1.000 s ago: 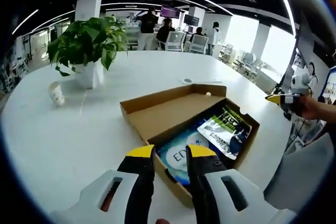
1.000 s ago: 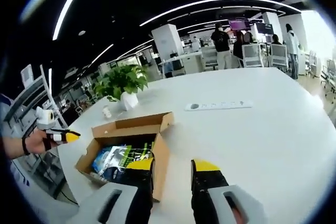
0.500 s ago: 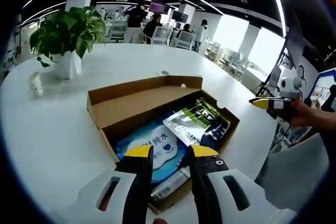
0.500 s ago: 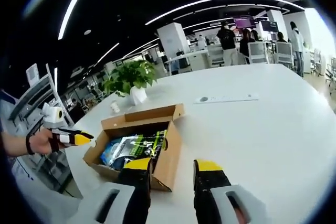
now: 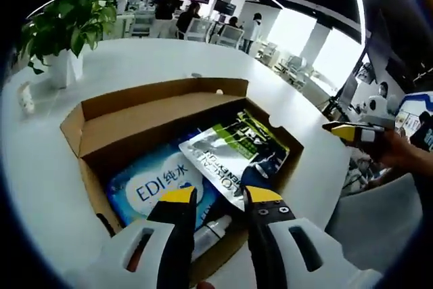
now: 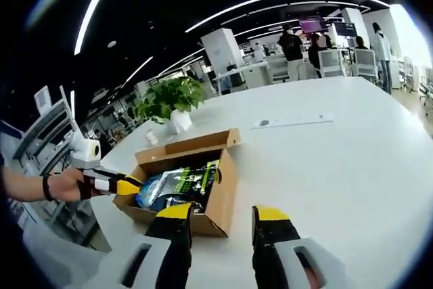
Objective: Operate the shoe box by opening the lid, removing the specified soft item, and placing it in the target area until the item is outside and the box remains undamaged.
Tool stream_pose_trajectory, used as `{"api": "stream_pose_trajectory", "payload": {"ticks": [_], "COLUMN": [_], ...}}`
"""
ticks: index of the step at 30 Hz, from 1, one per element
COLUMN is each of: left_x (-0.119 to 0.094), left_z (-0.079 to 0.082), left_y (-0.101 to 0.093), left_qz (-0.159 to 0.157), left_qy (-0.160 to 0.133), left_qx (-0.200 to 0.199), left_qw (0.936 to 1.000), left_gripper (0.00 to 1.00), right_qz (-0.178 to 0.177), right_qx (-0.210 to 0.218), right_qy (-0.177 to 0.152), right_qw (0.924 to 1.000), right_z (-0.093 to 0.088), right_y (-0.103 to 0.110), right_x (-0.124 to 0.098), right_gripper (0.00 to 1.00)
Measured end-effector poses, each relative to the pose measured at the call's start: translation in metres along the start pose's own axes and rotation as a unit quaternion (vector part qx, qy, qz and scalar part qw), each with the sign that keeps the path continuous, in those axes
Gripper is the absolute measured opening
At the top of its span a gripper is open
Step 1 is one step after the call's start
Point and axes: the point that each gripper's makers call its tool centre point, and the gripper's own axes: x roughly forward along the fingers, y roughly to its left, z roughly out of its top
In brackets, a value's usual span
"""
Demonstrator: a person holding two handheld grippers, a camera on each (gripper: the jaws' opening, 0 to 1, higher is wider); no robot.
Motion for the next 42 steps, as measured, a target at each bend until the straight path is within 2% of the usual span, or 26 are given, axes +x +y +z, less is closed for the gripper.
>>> {"api": "stream_pose_trajectory", "payload": {"ticks": [4, 13, 14, 16, 21, 22, 24, 25, 33, 42], "left_x": [0.009, 0.028, 0.030, 0.033, 0.036, 0.036, 0.035, 0.034, 0.031, 0.020], "left_z": [-0.004, -0.009, -0.012, -0.012, -0.012, -0.013, -0.009, -0.005, -0.010, -0.013], "left_y": [-0.001, -0.006, -0.006, -0.008, -0.012, -0.010, -0.008, -0.009, -0.006, 0.010], "left_qz": [-0.006, -0.014, -0.016, -0.023, -0.035, -0.033, -0.036, -0.041, -0.030, -0.018], "left_qy": [0.009, 0.033, 0.040, 0.037, 0.028, 0.026, 0.012, 0.000, 0.006, 0.008], "left_qx": [-0.016, -0.024, -0.038, -0.050, -0.081, -0.085, -0.109, -0.131, -0.109, -0.115], "left_qw": [0.9998, 0.9991, 0.9983, 0.9978, 0.9957, 0.9955, 0.9934, 0.9906, 0.9936, 0.9932], "left_gripper": [0.28, 0.26, 0.26, 0.25, 0.18, 0.16, 0.01, 0.01, 0.00, 0.00], "right_qz": [0.004, 0.010, 0.011, 0.012, 0.018, 0.019, 0.021, 0.021, 0.038, 0.064], "right_qx": [-0.006, -0.008, -0.008, -0.010, -0.018, -0.020, -0.020, -0.019, -0.030, -0.043], "right_qy": [0.002, 0.020, 0.023, 0.025, 0.040, 0.042, 0.043, 0.043, 0.051, 0.055], "right_qw": [1.0000, 0.9997, 0.9997, 0.9996, 0.9989, 0.9988, 0.9987, 0.9986, 0.9975, 0.9954], "right_z": [-0.003, -0.023, -0.025, -0.027, -0.034, -0.035, -0.035, -0.035, -0.030, -0.019], "right_y": [0.000, 0.002, 0.003, 0.005, 0.008, 0.009, 0.009, 0.009, 0.023, 0.047], "right_x": [-0.005, -0.004, -0.003, -0.003, 0.000, 0.001, 0.003, 0.004, 0.019, 0.043], "right_gripper": [0.34, 0.34, 0.34, 0.34, 0.34, 0.34, 0.34, 0.34, 0.34, 0.33]}}
